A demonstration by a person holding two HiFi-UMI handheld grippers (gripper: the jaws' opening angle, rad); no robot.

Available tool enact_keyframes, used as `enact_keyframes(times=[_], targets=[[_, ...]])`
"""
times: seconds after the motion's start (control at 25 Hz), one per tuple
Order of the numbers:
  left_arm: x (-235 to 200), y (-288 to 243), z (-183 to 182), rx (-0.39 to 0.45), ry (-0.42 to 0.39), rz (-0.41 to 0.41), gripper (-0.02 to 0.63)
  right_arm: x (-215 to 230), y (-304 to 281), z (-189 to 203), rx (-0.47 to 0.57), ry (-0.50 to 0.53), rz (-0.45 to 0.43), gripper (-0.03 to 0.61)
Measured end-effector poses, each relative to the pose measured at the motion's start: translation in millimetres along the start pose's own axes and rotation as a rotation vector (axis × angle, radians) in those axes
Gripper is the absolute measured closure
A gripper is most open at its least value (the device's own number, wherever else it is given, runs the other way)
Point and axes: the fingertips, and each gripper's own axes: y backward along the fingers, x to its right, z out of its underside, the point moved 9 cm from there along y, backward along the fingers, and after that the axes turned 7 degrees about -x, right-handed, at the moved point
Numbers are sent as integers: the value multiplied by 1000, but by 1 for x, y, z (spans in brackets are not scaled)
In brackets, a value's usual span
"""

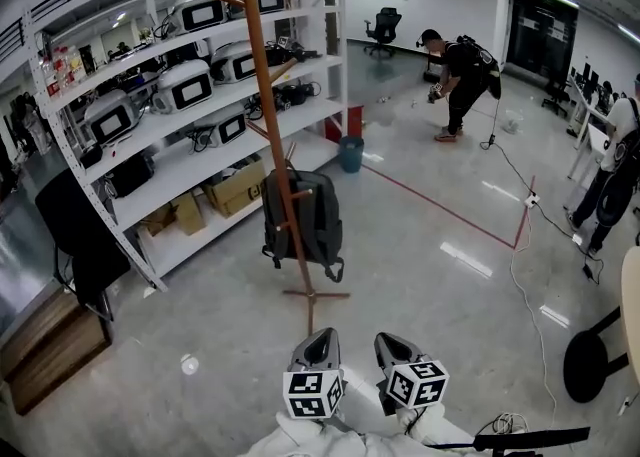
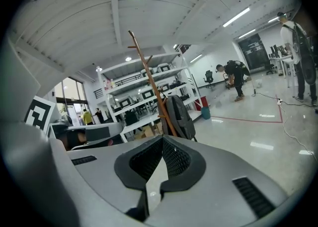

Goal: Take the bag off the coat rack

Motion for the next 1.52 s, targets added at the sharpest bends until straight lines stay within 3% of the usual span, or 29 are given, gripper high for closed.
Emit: enact_keyframes(times=[0.8,1.52], targets=[[-95,-107,-74,-11,-7,-5,614,8,-137,-73,-46,34,-9,568],[-137,-192,-118,-30,-22,22,614,28,-225,-124,-42,29,6,568]])
